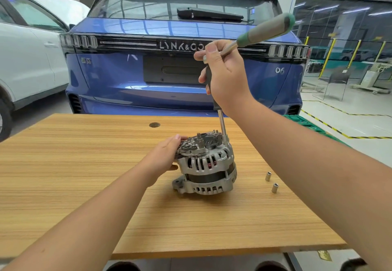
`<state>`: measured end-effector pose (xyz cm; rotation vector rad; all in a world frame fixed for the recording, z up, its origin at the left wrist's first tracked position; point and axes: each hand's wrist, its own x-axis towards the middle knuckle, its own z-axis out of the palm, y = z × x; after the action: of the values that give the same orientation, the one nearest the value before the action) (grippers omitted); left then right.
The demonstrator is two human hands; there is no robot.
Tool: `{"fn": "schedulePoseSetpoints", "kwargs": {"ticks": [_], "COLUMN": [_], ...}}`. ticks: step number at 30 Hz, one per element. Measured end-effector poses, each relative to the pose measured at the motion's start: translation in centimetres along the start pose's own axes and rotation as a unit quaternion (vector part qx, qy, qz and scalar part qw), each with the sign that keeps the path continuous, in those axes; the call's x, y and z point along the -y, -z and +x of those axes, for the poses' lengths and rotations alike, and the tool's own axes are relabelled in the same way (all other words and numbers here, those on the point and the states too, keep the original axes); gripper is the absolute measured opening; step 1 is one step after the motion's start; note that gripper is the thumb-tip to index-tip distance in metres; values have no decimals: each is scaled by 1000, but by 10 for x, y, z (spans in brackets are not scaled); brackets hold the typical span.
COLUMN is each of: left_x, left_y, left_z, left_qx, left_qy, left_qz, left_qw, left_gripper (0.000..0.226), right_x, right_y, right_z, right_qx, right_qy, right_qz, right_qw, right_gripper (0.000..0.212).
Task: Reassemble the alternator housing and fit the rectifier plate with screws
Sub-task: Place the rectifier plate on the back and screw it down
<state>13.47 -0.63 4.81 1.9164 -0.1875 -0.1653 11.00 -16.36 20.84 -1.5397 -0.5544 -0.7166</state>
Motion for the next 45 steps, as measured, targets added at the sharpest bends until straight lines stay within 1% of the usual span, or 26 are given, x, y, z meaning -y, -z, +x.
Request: {"fn": "schedulePoseSetpoints", "kwargs": {"ticks": [3, 6, 8, 10, 13, 14, 16, 18, 19, 21, 24, 27, 29, 31, 36, 40, 45], "left_x": [-1, 0, 1, 4, 4, 3, 1, 2, 3, 6, 6, 2, -3, -10, -14, -13, -15], "left_y": [-2, -10, -15, -17, -10, -6, -3, -10, -14, -22, -33, -56, -77, -96, -118, -117, -116], "left_z": [-8, -21, -32, -41, -45, -45, -47, -51, -52, -52, -51, -53, -52, -49, -42, -41, -43], "left_qx": [-10, -53, -80, -85, -72, -67, -33, 10, 10, -16, -51, -112, -154, -177, -201, -197, -196], "left_qy": [-14, -33, -40, -44, -71, -88, -142, -172, -172, -172, -176, -174, -161, -135, -118, -105, -99], "left_qz": [17, 36, 70, 104, 160, 187, 225, 202, 176, 140, 146, 166, 180, 184, 190, 203, 215], "left_qw": [1000, 997, 994, 990, 982, 976, 963, 964, 969, 975, 972, 964, 958, 957, 954, 953, 952], "left_gripper": [37, 42, 45, 48, 49, 53, 72, 86, 88, 90, 90, 88, 86, 88, 90, 92, 92], "right_x": [-1, -2, -2, -1, 1, 2, 4, 7, 8, 11, 15, 18, 21, 23, 18, 9, 8], "right_y": [-2, -4, -5, -6, -6, -5, -2, 2, 4, 7, 7, 6, 6, 8, 23, 29, 26], "right_z": [-2, -3, -3, -4, -7, -8, -12, -16, -18, -21, -24, -25, -24, -23, -23, -27, -26], "right_qx": [-1, -6, -6, -3, -2, -1, 4, 7, 6, -2, -29, -49, -50, -48, -45, -67, -62], "right_qy": [4, 11, 11, 12, 15, 14, 9, 8, 9, 13, 21, 38, 47, 44, 47, 33, 41], "right_qz": [3, 20, 32, 45, 66, 71, 80, 87, 90, 99, 111, 129, 134, 137, 118, 136, 146], "right_qw": [1000, 1000, 999, 999, 998, 997, 997, 996, 996, 995, 993, 990, 989, 988, 991, 988, 986], "right_gripper": [17, 16, 16, 16, 16, 16, 16, 15, 15, 16, 19, 23, 26, 28, 32, 33, 31]}}
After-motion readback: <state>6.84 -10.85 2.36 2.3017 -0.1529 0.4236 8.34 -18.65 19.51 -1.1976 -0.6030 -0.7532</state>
